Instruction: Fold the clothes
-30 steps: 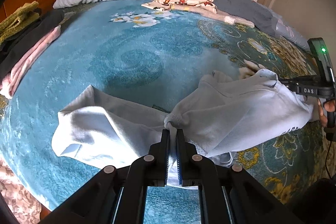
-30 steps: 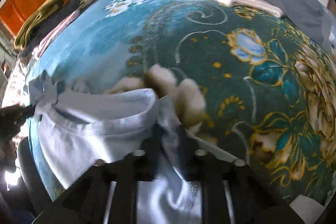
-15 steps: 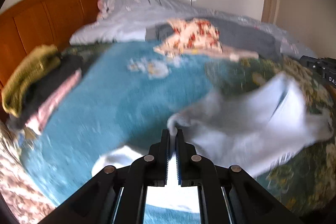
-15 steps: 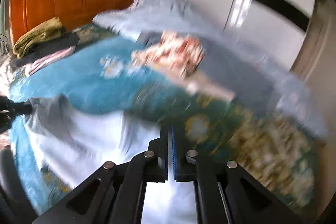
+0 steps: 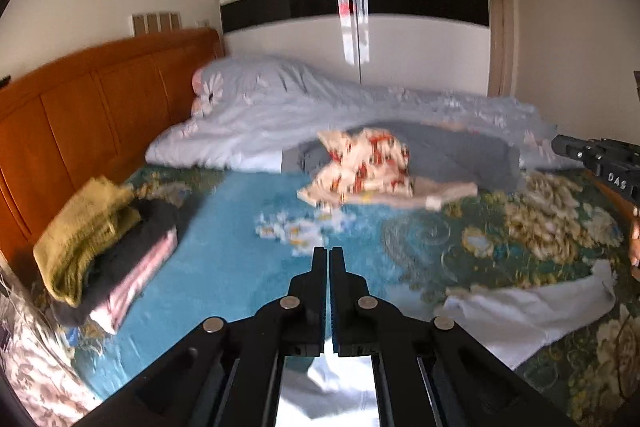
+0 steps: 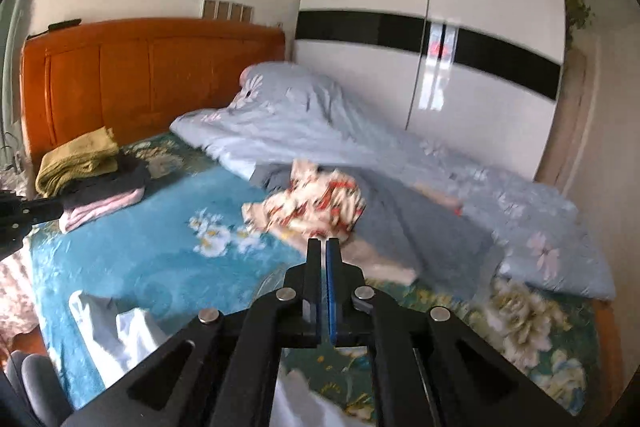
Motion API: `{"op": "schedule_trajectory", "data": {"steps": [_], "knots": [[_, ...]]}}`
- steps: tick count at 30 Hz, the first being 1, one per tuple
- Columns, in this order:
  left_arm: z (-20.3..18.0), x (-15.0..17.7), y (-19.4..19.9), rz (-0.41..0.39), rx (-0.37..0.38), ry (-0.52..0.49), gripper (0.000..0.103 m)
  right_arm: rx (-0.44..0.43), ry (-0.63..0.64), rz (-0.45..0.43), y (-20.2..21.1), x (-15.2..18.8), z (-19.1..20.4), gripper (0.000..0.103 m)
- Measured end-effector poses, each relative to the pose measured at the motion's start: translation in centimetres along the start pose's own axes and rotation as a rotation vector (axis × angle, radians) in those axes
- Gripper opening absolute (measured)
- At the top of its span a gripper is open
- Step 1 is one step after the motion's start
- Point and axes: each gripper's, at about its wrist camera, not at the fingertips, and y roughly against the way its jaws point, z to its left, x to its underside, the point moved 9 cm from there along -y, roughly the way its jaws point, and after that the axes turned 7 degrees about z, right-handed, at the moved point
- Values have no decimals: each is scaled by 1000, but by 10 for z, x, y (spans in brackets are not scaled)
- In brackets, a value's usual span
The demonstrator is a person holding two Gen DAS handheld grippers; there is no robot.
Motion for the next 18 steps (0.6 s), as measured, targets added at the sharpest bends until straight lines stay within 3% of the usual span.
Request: {"op": "schedule_trajectory", "data": {"steps": [2,7,12,13,15,16,17,18], "knots": [[2,19,-19,71,31,19,2,-14,-13,-4,2,-4,-1,2],[13,58,-65,223,132,122,2,-67,-44,125,-29,41,-4,2],[21,85,-106,335,161,175,6,-111,-116,230,-63,84,-13,2],[22,88,-116,355,178,183,10,-123,-126,244,-68,91,-13,2],[24,94,-134,393,213,198,27,-143,-136,273,-80,106,-13,2],[24,97,-144,414,231,202,48,-151,-140,288,-85,112,-13,2],[22,101,-152,434,249,194,59,-162,-150,302,-90,118,-13,2],[20,104,-159,450,264,179,60,-176,-167,314,-95,123,-14,3]]}}
